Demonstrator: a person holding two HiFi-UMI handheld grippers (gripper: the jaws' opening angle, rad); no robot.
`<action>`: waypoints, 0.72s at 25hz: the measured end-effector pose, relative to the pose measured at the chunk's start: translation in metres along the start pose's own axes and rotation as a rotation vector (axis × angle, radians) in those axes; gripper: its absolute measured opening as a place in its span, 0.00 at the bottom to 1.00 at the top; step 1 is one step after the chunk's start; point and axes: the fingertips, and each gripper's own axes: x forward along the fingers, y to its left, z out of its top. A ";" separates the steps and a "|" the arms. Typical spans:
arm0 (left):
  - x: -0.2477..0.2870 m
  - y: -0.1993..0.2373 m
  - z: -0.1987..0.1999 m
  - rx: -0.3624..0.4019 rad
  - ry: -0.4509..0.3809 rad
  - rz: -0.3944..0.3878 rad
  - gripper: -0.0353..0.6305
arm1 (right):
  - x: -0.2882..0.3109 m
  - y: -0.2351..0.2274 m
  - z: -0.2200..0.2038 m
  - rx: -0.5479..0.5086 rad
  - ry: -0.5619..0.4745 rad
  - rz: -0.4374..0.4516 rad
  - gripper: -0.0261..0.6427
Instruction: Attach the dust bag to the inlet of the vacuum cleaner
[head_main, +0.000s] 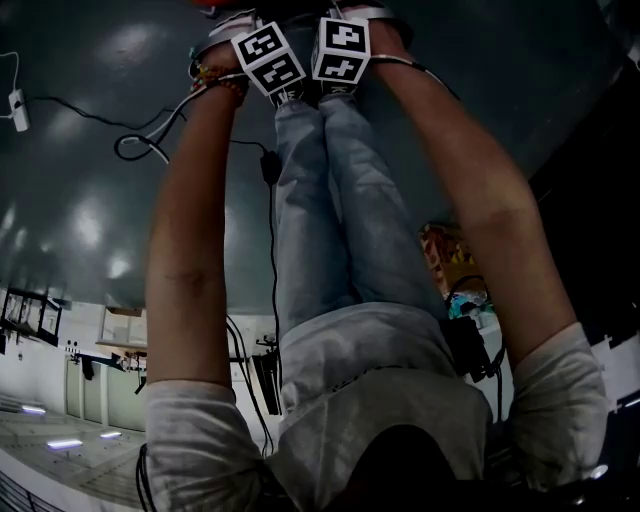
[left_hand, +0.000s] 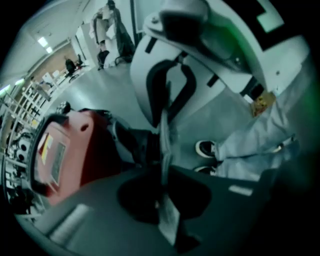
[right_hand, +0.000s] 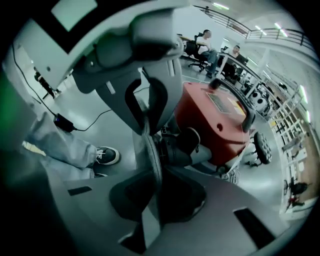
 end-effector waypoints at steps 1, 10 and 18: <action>0.002 -0.002 -0.003 -0.032 -0.002 -0.004 0.08 | -0.001 -0.003 0.003 -0.029 0.000 -0.005 0.09; -0.007 0.017 0.021 0.046 -0.004 0.013 0.10 | 0.014 0.004 -0.017 0.064 0.015 0.049 0.09; 0.005 0.012 -0.003 -0.039 0.026 -0.012 0.09 | 0.004 -0.011 0.007 -0.044 -0.008 0.056 0.09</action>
